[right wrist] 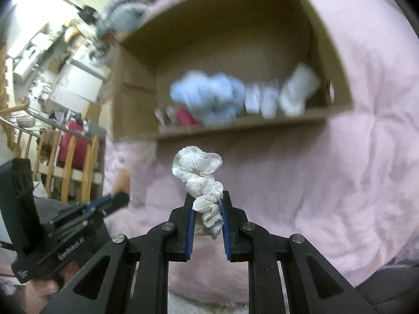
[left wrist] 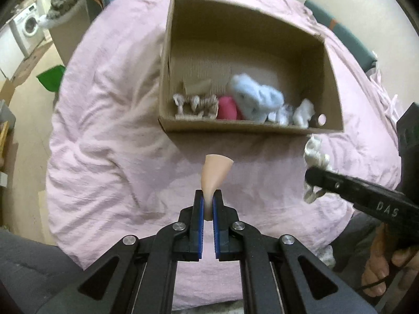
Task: Organize soft objects
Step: 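Carry the scrunchie and cone into the box and open both tools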
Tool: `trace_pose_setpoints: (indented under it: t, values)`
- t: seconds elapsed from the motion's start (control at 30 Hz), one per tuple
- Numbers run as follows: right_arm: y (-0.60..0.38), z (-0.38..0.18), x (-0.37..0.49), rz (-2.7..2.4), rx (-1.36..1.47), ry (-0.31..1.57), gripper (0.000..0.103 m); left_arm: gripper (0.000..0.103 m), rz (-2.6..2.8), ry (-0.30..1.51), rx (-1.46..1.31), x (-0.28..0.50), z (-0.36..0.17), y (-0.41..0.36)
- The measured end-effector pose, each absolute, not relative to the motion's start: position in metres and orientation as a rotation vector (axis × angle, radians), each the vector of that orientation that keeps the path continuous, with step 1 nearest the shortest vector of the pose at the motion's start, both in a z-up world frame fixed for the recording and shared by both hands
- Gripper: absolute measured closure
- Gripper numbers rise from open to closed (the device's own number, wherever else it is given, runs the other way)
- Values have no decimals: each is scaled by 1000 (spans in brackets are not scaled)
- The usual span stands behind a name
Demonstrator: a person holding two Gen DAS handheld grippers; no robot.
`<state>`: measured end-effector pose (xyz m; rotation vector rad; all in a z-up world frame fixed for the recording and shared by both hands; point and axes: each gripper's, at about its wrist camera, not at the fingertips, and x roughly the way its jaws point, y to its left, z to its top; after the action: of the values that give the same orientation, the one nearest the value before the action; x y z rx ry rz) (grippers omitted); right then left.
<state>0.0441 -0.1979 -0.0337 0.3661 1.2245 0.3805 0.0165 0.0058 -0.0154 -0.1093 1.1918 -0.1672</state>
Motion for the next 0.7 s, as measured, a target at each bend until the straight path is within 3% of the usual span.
trace_pose_setpoints:
  t: [0.37,0.7]
  values:
    - [-223,25,56,382,395,1043,84,97,-141,1019,-139,47,50,8]
    - [-250,35,105,298,385,988,84,97,-123,945,-108,104,54,-3]
